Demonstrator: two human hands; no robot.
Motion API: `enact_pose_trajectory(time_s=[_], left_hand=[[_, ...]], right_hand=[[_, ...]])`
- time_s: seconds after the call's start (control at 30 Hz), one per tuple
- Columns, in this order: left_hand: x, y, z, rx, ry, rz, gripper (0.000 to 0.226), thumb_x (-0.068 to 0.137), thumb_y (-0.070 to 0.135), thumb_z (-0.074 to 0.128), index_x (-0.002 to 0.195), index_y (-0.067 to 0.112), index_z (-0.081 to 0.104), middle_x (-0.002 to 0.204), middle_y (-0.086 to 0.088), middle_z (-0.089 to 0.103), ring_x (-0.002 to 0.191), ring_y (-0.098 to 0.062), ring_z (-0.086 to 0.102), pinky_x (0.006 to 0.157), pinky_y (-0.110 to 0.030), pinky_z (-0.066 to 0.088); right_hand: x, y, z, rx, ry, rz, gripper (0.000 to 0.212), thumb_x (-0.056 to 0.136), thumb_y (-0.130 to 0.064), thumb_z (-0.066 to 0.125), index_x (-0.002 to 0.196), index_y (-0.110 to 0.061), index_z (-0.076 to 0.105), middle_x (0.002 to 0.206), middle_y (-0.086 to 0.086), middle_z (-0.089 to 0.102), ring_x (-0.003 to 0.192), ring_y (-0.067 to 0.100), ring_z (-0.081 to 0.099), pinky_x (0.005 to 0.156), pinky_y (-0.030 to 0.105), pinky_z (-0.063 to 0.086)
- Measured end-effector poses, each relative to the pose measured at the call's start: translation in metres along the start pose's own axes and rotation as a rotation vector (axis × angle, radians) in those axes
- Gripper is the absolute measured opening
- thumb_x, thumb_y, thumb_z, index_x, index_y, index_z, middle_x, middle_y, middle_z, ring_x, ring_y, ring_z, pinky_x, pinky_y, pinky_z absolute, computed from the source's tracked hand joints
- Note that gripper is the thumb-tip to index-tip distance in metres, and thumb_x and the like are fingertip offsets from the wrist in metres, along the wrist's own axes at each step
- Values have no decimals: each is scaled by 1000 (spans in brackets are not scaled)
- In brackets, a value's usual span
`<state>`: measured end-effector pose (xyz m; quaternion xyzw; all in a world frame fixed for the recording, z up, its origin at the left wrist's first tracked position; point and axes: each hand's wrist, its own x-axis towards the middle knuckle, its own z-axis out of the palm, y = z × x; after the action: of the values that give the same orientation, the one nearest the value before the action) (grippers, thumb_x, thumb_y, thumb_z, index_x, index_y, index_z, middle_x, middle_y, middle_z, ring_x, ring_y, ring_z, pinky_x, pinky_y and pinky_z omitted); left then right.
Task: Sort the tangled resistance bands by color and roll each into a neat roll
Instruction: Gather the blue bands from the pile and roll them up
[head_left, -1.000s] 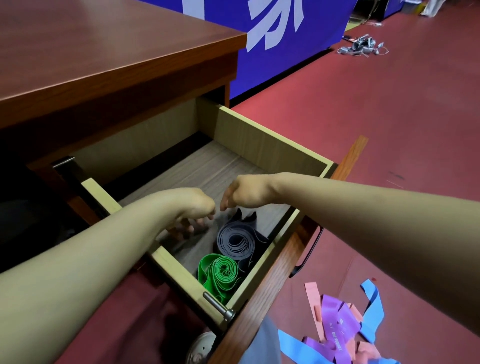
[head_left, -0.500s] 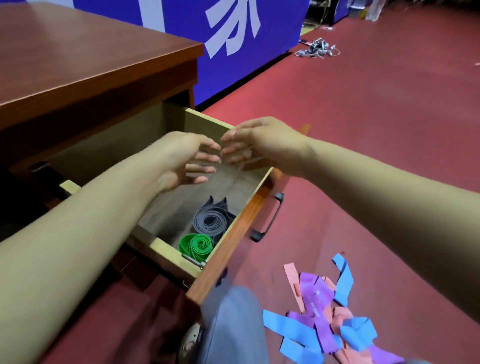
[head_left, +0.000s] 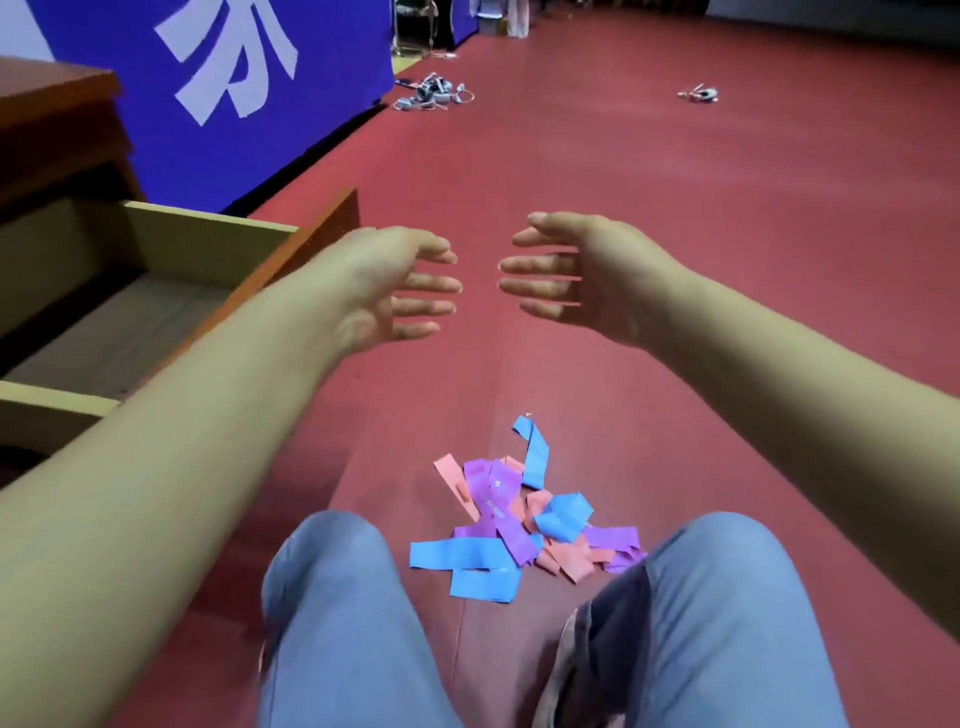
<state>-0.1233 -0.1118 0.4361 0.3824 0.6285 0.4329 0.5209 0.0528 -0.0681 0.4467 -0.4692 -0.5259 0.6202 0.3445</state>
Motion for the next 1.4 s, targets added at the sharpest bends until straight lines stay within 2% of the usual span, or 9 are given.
enact_pose_trajectory(time_s=[0.27,0.43,0.57,0.77,0.9,1.07,1.23,1.3,1.4], left_hand=[[2,-17,109,125,-114,-71,15,94,30,51,85,22,60,92,-3,68,80,-20,63,68,-27,47],[43,-51,136,178,-107,-139,11,93,29,54,90,22,61,92,-3,68,81,-19,63,66,-26,45],[107,-87,147,194,-112,-255,10,93,27,55,95,20,62,95,-6,67,82,-22,61,62,-26,44],[209,-170,152,159,-74,-444,9,93,25,56,94,18,61,98,-10,66,83,-24,59,58,-26,44],[265,-245,160,157,-65,-594,9,94,25,56,94,19,61,94,-7,64,76,-21,59,56,-24,43],[318,-336,167,138,-23,-711,8,93,23,56,94,17,62,92,-9,62,67,-20,55,50,-24,37],[343,-402,168,98,-11,-775,12,92,21,58,98,10,58,85,-12,57,54,-19,47,47,-22,34],[347,-420,166,93,-9,-778,12,93,20,58,99,10,58,82,-11,56,56,-19,47,45,-21,36],[349,-438,161,106,-5,-791,10,93,20,58,88,12,55,77,-9,52,54,-19,45,46,-24,40]], right_hand=[[-35,56,-98,47,108,126,21,90,-39,59,91,-18,63,80,3,75,73,17,73,63,25,57],[4,114,-117,37,122,291,25,88,-44,60,92,-19,63,88,6,73,76,19,70,79,33,54],[58,161,-131,72,143,426,27,86,-45,61,92,-19,63,80,3,72,73,19,70,76,32,53],[145,243,-150,69,142,605,24,87,-42,61,93,-19,64,94,6,71,74,18,68,72,30,53],[198,310,-160,39,131,724,22,89,-41,57,94,-21,63,91,4,68,72,17,66,72,31,52],[245,393,-168,0,155,841,23,89,-42,58,92,-20,61,92,3,61,79,21,61,83,37,51],[267,454,-163,-34,196,874,20,90,-32,59,103,-17,60,92,0,54,91,24,56,71,33,50],[271,470,-159,-26,205,858,15,91,-22,58,104,-16,61,84,-2,53,89,22,54,66,31,49],[280,492,-152,-17,221,834,30,92,-9,53,121,-13,60,80,-1,53,78,19,51,66,32,47]])
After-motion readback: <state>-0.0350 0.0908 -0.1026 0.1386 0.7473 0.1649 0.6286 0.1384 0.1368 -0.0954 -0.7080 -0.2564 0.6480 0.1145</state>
